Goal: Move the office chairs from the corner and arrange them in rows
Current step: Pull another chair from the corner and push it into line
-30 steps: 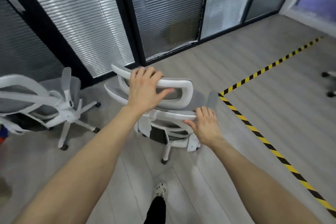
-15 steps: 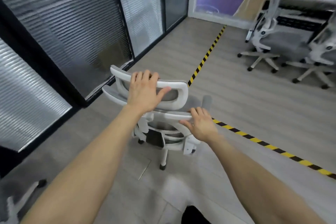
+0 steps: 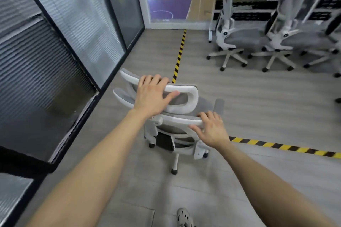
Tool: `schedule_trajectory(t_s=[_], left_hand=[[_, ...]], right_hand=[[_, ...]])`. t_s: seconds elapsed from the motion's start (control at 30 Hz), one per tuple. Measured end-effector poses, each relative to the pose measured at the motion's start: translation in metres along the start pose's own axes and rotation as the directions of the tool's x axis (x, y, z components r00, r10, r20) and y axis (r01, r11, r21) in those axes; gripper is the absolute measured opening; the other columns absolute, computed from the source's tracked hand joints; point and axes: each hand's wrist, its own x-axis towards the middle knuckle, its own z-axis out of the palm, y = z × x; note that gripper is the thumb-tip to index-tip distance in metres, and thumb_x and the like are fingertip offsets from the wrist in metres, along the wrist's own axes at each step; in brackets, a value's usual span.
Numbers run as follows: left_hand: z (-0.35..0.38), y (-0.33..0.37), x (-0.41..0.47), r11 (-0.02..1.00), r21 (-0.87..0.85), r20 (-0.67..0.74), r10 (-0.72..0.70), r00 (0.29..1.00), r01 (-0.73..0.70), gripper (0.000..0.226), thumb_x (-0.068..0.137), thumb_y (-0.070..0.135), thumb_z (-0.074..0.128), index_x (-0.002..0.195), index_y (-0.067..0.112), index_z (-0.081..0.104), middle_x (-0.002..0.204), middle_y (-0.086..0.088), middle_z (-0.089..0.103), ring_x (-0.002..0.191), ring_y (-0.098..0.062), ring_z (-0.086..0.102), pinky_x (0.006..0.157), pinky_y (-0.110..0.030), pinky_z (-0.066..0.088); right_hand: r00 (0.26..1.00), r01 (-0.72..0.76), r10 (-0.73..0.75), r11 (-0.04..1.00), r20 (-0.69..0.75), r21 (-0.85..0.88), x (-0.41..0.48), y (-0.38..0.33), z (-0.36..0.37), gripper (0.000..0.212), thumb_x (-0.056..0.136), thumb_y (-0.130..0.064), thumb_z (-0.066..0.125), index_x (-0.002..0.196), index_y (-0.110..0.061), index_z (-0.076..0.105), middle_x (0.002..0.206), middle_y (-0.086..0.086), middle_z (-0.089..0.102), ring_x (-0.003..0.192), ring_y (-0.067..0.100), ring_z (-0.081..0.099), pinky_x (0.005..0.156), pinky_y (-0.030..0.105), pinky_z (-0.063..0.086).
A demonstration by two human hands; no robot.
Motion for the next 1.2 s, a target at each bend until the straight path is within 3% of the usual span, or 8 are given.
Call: schedule_trajectory(t_s=[0.17,0.33,0.5,0.7,0.87,1.2], left_hand=[[0.036,-0.020,0.089,0.992,-0.067,0.010,0.108,0.994,-0.107,0.068,0.105,0.082,0.030,0.133,0.031,0.066,0.128,0.006,0.065,0.120,-0.026,0.055,0.119,-0.050,0.033],[0.073,-0.030,0.173,0.973,-0.102,-0.035,0.204,0.978,-0.206,0.067,0.104,0.083,0.031,0.129,0.032,0.068,0.123,0.007,0.065,0.114,-0.025,0.055,0.113,-0.049,0.036],[0.101,-0.026,0.246,0.936,-0.136,-0.049,0.320,0.946,-0.324,0.063,0.105,0.081,0.034,0.125,0.032,0.068,0.120,0.005,0.066,0.112,-0.027,0.056,0.111,-0.051,0.037],[0.128,-0.031,0.329,0.867,-0.156,-0.041,0.473,0.880,-0.474,0.067,0.103,0.082,0.029,0.124,0.031,0.068,0.121,0.003,0.068,0.112,-0.029,0.058,0.109,-0.050,0.036],[0.155,-0.020,0.400,0.789,-0.208,-0.114,0.568,0.815,-0.578,0.062,0.103,0.080,0.034,0.121,0.032,0.069,0.117,0.004,0.066,0.109,-0.027,0.059,0.110,-0.049,0.038],[0.213,0.049,0.554,0.644,-0.275,-0.179,0.696,0.696,-0.714,0.061,0.103,0.078,0.039,0.125,0.031,0.070,0.115,0.003,0.065,0.113,-0.028,0.059,0.117,-0.050,0.037]], right_hand=[[0.992,-0.127,0.128,0.992,-0.016,0.009,0.054,0.014,0.000,0.058,0.104,-0.071,0.054,0.137,-0.024,0.060,0.122,-0.001,0.058,0.118,0.026,0.049,0.113,0.041,0.041],[0.967,-0.225,0.226,0.974,-0.116,0.019,0.106,0.034,0.007,0.057,0.101,-0.069,0.059,0.133,-0.022,0.064,0.119,-0.001,0.061,0.116,0.027,0.054,0.109,0.040,0.043],[0.907,-0.395,0.397,0.918,-0.143,0.043,0.151,0.046,0.009,0.069,0.094,-0.082,0.056,0.131,-0.025,0.063,0.118,-0.004,0.059,0.119,0.024,0.051,0.109,0.041,0.045],[0.807,-0.562,0.554,0.827,-0.204,0.021,0.204,0.048,0.015,0.074,0.097,-0.081,0.055,0.139,-0.020,0.063,0.123,0.001,0.061,0.125,0.027,0.052,0.116,0.042,0.042],[0.738,-0.640,0.599,0.767,-0.311,-0.044,0.245,0.066,0.020,0.075,0.101,-0.082,0.049,0.144,-0.023,0.062,0.121,-0.002,0.061,0.120,0.024,0.054,0.114,0.041,0.042],[0.585,-0.748,0.638,0.663,-0.501,-0.029,0.332,0.163,0.015,0.062,0.101,-0.077,0.054,0.122,-0.021,0.066,0.109,-0.006,0.057,0.105,0.020,0.051,0.104,0.041,0.044]])
